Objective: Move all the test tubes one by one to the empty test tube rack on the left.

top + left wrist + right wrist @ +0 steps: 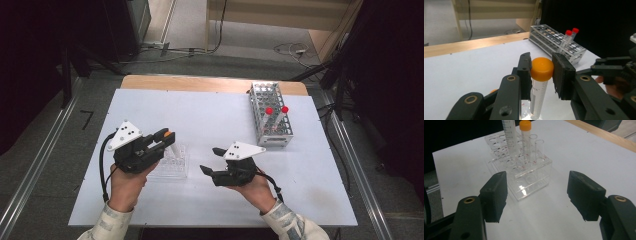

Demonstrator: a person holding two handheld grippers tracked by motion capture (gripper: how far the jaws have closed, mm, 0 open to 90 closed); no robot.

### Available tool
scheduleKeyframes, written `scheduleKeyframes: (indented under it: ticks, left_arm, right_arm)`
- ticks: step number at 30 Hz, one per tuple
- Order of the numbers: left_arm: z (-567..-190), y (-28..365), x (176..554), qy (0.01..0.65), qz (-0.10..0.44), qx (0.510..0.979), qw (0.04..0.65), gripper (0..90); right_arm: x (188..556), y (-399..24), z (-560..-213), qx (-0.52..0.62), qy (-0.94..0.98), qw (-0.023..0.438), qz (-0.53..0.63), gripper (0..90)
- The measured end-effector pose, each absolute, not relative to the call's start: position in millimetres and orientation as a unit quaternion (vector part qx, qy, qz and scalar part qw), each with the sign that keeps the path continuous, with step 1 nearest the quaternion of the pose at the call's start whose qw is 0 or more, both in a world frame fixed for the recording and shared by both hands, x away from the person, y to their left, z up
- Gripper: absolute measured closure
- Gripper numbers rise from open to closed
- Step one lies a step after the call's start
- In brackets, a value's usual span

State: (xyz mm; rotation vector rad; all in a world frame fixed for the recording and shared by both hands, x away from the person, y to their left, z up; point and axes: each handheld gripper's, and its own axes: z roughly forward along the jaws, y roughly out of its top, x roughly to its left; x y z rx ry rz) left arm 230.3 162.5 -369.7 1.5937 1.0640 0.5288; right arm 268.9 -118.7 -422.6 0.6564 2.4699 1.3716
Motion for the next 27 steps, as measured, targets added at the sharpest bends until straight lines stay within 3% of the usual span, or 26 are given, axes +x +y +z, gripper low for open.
scheduleKeyframes:
  ticks: [27]
  left_arm:
    - [-381,185,248,0.498,0.309,0.646,0.489,70.4]
  right_arm:
    - [270,-120,-423,0.232,0.844,0.122,0.469,30.9]
